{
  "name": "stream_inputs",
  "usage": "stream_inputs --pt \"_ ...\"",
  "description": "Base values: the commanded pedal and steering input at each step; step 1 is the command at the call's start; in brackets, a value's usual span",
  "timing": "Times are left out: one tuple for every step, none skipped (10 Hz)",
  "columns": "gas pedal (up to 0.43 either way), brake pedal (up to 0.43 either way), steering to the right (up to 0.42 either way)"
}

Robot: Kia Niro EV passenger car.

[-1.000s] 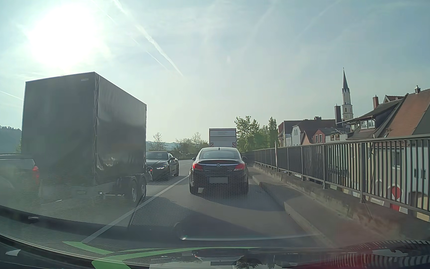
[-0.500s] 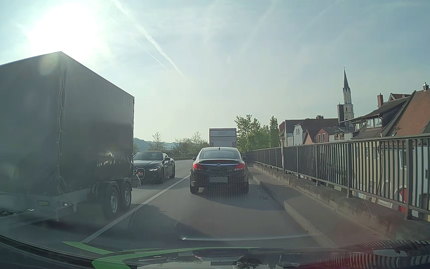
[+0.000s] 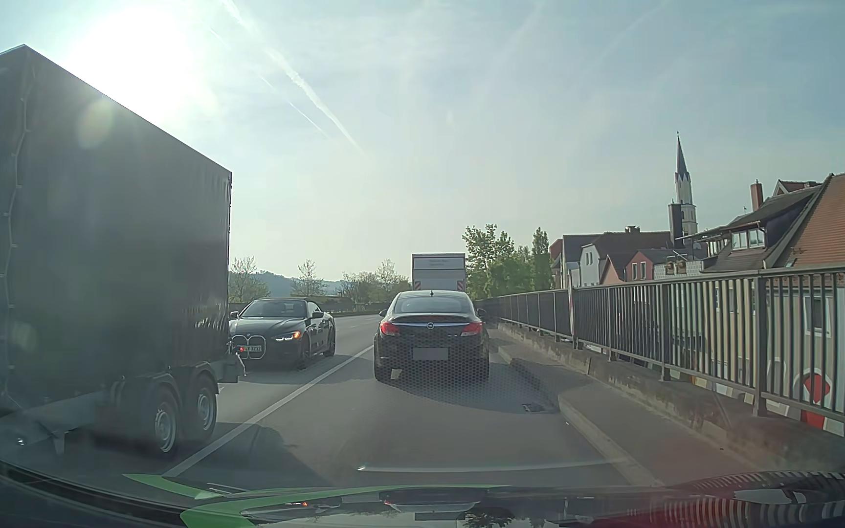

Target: Follow the waypoints while adhering to traffic rules and regulations

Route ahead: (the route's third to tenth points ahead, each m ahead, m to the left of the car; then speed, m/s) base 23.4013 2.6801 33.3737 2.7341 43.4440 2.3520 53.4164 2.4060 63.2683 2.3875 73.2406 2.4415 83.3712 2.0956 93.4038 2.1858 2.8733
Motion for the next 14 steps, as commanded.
stream_inputs --pt "0.0 0.0 -0.004" --pt "0.0 0.0 -0.004" --pt "0.0 0.0 -0.005" --pt "0.0 0.0 -0.004" --pt "0.0 0.0 -0.004" --pt "0.0 0.0 -0.004" --pt "0.0 0.0 -0.004" --pt "0.0 0.0 -0.005" --pt "0.0 0.0 -0.004" --pt "0.0 0.0 -0.004" --pt "0.0 0.0 -0.004" --pt "0.0 0.0 -0.004" --pt "0.0 0.0 -0.004" --pt "0.0 0.0 -0.004"
